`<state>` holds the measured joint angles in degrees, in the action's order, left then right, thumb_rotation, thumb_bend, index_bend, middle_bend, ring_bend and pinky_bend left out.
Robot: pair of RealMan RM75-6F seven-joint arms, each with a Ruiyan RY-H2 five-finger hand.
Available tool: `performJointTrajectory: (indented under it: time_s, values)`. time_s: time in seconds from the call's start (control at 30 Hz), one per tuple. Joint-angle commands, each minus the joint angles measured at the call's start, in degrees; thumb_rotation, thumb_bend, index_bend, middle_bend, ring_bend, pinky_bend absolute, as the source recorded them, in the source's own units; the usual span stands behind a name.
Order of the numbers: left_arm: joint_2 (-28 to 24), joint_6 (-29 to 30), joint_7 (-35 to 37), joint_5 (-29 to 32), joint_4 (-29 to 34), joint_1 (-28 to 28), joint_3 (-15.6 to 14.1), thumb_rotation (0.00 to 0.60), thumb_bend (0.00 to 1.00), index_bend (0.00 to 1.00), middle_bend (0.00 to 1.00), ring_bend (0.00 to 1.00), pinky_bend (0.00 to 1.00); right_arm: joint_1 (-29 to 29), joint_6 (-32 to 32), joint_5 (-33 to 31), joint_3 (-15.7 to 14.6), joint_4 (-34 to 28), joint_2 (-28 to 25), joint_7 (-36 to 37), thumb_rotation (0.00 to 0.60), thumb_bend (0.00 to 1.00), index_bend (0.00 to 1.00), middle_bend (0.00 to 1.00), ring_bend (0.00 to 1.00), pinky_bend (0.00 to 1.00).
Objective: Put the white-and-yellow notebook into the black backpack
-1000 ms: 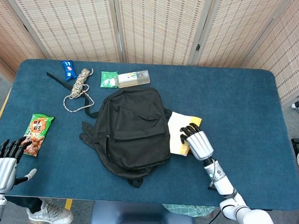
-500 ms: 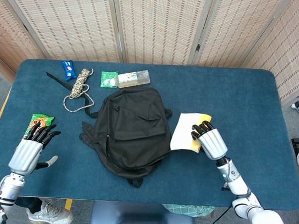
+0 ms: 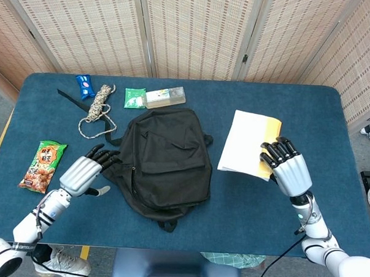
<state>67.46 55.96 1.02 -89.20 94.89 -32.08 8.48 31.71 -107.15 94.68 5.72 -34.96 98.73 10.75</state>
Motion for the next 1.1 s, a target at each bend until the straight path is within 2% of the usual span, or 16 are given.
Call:
performJointTrajectory:
  time_s: [0.03, 0.27, 0.43, 0.57, 0.73, 1.1]
  values:
    - [1.7, -3.7, 0.7, -0.1, -0.5, -3.3, -0.4, 0.600, 0.29, 0.27, 0.17, 0.18, 0.06, -0.5, -1.9, 0.8, 0.8, -7.2, -5.0, -4.2, 0.600, 0.47, 0.79, 0.48, 0.48, 0.36]
    - [5.9, -7.3, -0.9, -0.2, -1.6, -6.4, -2.6, 0.600, 0.29, 0.26, 0.17, 0.17, 0.05, -1.7, -2.1, 2.4, 0.4, -15.5, -9.8, -9.2, 0.600, 0.47, 0.80, 0.48, 0.48, 0.36]
    - [9.2, -8.7, -1.2, 0.0, -2.4, -8.1, -3.6, 0.600, 0.29, 0.26, 0.17, 0.17, 0.05, -2.3, -1.6, 2.8, 0.6, -18.1, -11.1, -10.7, 0.600, 0.47, 0.80, 0.48, 0.48, 0.36]
    - [11.4, -9.4, -1.5, 0.6, -3.3, -9.2, -3.6, 0.600, 0.29, 0.26, 0.17, 0.17, 0.05, -2.5, -1.4, 3.3, 0.7, -18.8, -11.4, -11.2, 0.600, 0.47, 0.80, 0.48, 0.48, 0.36]
    - [16.0, -11.1, -1.3, 5.2, -6.3, -10.9, -1.9, 0.600, 0.29, 0.27, 0.17, 0.17, 0.05, -3.0, -1.1, 3.7, 0.8, -19.2, -11.3, -11.4, 0.600, 0.47, 0.80, 0.48, 0.49, 0.36]
    - [17.4, -12.8, -1.7, 8.8, -4.7, -12.6, -2.6, 0.600, 0.29, 0.27, 0.17, 0.16, 0.05, -3.8, -0.4, 4.0, 1.3, -18.6, -11.3, -10.8, 0.600, 0.47, 0.80, 0.48, 0.48, 0.36]
